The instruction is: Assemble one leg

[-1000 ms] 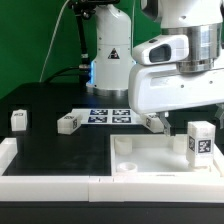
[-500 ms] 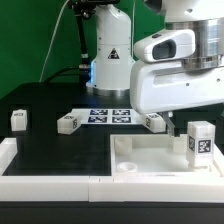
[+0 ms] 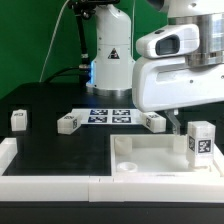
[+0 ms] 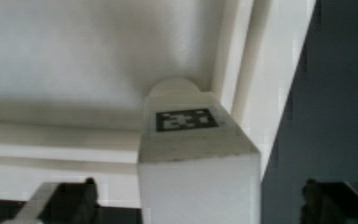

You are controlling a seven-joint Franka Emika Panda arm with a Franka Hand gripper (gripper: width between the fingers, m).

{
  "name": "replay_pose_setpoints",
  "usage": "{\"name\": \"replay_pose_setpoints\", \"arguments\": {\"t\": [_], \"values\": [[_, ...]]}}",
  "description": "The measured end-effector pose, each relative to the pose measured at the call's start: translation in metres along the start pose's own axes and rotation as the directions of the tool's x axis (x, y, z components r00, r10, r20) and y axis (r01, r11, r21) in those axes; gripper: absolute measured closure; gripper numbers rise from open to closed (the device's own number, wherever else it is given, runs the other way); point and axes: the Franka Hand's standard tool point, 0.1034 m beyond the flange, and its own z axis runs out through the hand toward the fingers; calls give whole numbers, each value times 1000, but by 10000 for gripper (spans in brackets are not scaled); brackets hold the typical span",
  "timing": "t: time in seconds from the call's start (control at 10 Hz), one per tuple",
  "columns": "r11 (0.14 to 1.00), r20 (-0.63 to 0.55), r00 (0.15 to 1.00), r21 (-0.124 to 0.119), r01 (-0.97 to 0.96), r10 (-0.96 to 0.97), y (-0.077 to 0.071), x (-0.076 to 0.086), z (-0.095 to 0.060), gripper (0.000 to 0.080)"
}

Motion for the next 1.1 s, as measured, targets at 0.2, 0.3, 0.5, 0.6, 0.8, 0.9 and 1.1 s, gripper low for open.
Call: {"name": "replay_pose_setpoints", "arguments": {"t": [0.2, 0.3, 0.5, 0.6, 0.8, 0.9, 1.1], "values": [[1000, 0, 1000, 3, -29, 29, 0, 0, 0, 509], [998, 0, 998, 3, -57, 57, 0, 0, 0, 509], [990, 1, 990, 13, -139, 139, -2, 0, 0, 509], [958, 5, 958, 22, -287, 287, -4, 0, 0, 509], [860, 11, 861, 28, -509, 509, -2, 0, 0, 509], [793, 14, 794, 28, -608, 608, -2, 0, 0, 509], [573, 30, 574, 33, -819, 818, 0, 0, 1, 508]]}}
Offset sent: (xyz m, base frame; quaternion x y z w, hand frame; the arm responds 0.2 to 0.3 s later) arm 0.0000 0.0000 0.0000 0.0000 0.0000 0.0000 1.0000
